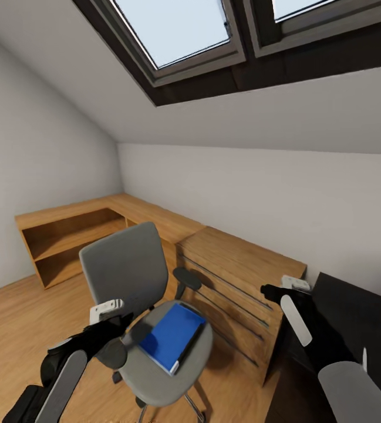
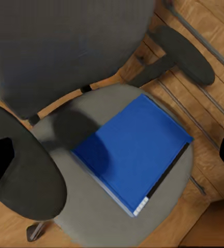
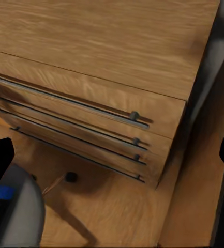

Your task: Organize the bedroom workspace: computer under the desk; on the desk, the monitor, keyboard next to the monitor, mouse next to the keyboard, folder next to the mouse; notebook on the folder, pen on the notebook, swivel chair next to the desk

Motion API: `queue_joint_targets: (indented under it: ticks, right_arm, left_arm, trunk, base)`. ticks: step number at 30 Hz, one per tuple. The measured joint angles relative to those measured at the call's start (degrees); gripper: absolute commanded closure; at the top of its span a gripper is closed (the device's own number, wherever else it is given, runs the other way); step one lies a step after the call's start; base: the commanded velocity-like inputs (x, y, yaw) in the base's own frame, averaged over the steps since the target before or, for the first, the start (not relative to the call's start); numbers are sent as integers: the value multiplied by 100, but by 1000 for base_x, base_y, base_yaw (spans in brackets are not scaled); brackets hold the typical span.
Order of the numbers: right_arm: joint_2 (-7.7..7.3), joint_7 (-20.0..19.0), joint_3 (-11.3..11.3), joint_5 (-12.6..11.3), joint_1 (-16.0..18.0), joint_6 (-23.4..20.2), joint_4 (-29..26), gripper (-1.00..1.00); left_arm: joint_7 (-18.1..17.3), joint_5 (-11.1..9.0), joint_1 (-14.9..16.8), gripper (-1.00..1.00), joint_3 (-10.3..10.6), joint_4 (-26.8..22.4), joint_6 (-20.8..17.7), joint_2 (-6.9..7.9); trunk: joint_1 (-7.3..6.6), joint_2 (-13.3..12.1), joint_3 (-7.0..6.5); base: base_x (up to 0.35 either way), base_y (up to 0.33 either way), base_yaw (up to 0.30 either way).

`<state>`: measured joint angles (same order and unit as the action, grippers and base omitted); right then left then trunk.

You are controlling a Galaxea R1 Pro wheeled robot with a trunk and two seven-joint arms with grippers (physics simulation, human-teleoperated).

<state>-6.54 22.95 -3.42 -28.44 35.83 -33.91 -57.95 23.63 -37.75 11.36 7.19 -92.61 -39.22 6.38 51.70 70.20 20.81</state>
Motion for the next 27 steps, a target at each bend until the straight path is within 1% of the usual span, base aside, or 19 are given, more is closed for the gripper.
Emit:
queue_joint_targets:
  ticks: [1,2,7,8,9,11,12,17,20,22,26,27]
  right_arm:
    - [9,1,-3,1,0,0,1,-100]
    - [26,1,-7,1,0,0,2,-100]
    - [93,2,-13,2,0,2,3,-100]
    - [121,2,-13,2,0,2,4,-100]
    - [184,2,-15,4,-3,5,9,-100]
    - [209,2,-18,10,-5,6,10,-100]
    - [232,-1,-20,10,-7,7,11,-100]
    - [306,-5,-23,11,-8,9,18,-100]
    - [330,-6,-25,12,-9,7,32,-100]
    - [342,-6,-68,12,-9,5,66,-100]
    - [350,-6,-311,8,-9,10,106,-100]
    - [352,-6,-425,4,-9,13,115,-100]
  left_arm:
    - [-1,-1,0,-100,-63,0,-1,0]
    - [-3,0,0,-100,-172,-1,-3,0]
    - [-5,2,0,-100,-423,3,0,3]
    - [-5,5,0,-100,-515,6,-1,3]
    - [4,15,1,-100,-735,13,6,8]
    - [3,5,1,-100,-861,15,9,6]
    - [3,8,1,-100,-989,17,8,5]
    - [3,4,1,-100,-1287,19,9,4]
    - [3,4,0,-100,-1355,20,10,4]
    - [3,7,0,-100,-1389,20,10,4]
    - [3,10,1,-100,-1413,22,10,3]
    - [3,10,1,-100,-1418,23,10,3]
  trunk:
    - [0,0,0]
    - [0,0,0]
    - [0,0,0]
    - [0,0,0]
    - [0,0,0]
    - [0,0,0]
    - [0,0,0]
    - [0,0,0]
    - [0,0,0]
    - [0,0,0]
    - [0,0,0]
    - [0,0,0]
  base:
    - [0,0,279]
    - [0,0,279]
    - [0,0,279]
    - [0,0,279]
    - [0,0,279]
    - [0,0,279]
    - [0,0,279]
    - [0,0,279]
    - [0,0,279]
    - [0,0,279]
    - [0,0,279]
    - [0,0,279]
